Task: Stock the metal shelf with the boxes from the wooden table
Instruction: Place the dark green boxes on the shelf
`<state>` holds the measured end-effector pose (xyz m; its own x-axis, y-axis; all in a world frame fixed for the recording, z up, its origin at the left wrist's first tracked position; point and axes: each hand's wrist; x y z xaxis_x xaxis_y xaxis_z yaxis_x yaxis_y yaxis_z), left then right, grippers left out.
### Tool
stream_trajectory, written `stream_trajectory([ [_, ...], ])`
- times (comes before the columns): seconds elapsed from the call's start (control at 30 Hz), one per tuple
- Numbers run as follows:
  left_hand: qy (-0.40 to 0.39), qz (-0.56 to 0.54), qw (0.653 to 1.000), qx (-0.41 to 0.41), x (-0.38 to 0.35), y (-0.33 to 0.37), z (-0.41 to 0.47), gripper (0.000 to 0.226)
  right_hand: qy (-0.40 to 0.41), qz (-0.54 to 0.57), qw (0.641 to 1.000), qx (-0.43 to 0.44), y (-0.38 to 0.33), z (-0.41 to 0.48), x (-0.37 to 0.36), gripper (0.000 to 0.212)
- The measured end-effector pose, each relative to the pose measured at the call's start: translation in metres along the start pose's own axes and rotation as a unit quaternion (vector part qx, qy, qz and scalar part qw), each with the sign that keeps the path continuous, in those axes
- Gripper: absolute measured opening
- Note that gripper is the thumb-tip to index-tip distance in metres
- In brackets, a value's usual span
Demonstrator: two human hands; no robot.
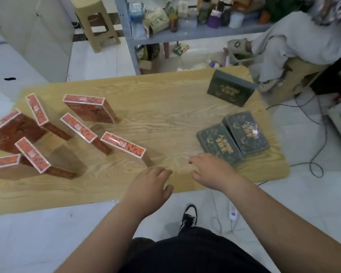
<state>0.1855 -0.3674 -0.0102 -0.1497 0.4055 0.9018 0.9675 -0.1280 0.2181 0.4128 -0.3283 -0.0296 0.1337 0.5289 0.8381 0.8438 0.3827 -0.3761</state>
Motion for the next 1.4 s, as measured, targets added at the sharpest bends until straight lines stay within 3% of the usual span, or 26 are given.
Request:
stream_trajectory([
  [0.2,-0.066,0.064,0.993,-0.075,-0.004,0.037,0.065,0.052,-0.008,0.038,0.995,-0.087,0.054,-0.015,-0.001,0.041],
  [0.3,-0.083,0.074,0.989,-0.1,-0.006,0.043,0.094,0.052,-0.001,0.055,0.988,-0.145,0.066,-0.021,-0.006,0.032],
  [0.47,-0.123,0.085,0.978,-0.145,-0.007,0.054,0.133,0.052,0.028,0.087,0.97,-0.227,0.076,-0.029,-0.019,0.036],
  [0.57,-0.139,0.093,0.973,-0.161,-0.009,0.062,0.15,0.053,0.055,0.085,0.96,-0.262,0.084,-0.024,-0.029,0.046],
  [0.7,-0.147,0.12,0.969,-0.156,-0.008,0.078,0.173,0.052,0.038,0.082,0.953,-0.289,0.1,-0.011,-0.043,0.079],
  [1.07,-0.094,0.123,0.977,-0.145,-0.019,0.18,0.253,0.065,0.056,0.043,0.981,-0.18,0.152,-0.05,-0.065,0.08],
  [1.23,-0.119,0.191,0.958,-0.178,-0.043,0.246,0.283,0.069,0.049,0.036,0.991,-0.116,0.188,-0.078,-0.065,0.078],
  [1.4,-0.144,0.197,0.963,-0.112,-0.053,0.247,0.296,0.059,0.028,0.043,0.995,-0.084,0.225,-0.1,-0.06,0.079],
])
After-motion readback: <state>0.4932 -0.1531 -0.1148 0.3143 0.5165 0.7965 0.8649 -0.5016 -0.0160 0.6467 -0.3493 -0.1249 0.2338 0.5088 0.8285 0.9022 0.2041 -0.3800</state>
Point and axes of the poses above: each hand's wrist, its own z-axis towards the middle knuckle, its own x-axis out of the back of the hand, y = z × x, and after that the axes turned 13 degrees about x, right-handed
